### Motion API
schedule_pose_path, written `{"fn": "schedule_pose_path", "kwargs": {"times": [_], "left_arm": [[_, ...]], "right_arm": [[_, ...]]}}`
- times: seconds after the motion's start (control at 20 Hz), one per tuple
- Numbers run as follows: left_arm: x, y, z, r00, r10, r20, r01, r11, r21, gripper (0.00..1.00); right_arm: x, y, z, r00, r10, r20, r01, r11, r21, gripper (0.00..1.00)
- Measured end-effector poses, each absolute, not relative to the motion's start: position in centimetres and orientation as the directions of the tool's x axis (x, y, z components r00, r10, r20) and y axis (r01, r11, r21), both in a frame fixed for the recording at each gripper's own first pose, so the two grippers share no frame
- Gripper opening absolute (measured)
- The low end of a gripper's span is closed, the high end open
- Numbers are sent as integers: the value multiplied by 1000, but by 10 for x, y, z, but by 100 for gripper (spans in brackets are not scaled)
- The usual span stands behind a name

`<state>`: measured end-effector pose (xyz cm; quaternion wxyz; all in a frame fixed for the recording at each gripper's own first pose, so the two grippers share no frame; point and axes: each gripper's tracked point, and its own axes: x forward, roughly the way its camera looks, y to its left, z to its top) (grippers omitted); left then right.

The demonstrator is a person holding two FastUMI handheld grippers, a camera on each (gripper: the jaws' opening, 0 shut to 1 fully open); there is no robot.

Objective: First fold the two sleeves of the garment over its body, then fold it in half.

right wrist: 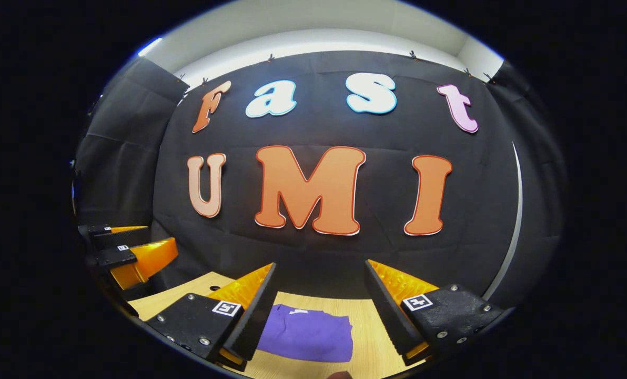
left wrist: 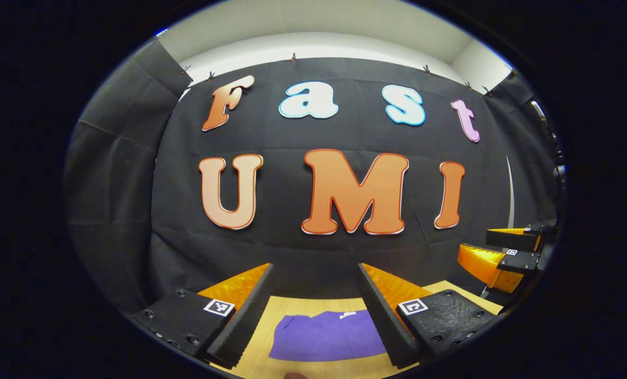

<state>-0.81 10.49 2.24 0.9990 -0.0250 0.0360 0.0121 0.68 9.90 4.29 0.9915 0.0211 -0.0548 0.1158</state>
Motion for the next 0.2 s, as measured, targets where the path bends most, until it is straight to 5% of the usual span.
{"fn": "schedule_pose_path", "kwargs": {"times": [0.2], "left_arm": [[-16,105,12,997,31,-73,-32,999,-13,100]], "right_arm": [[-1,105,33,967,232,106,-234,972,8,96]]}}
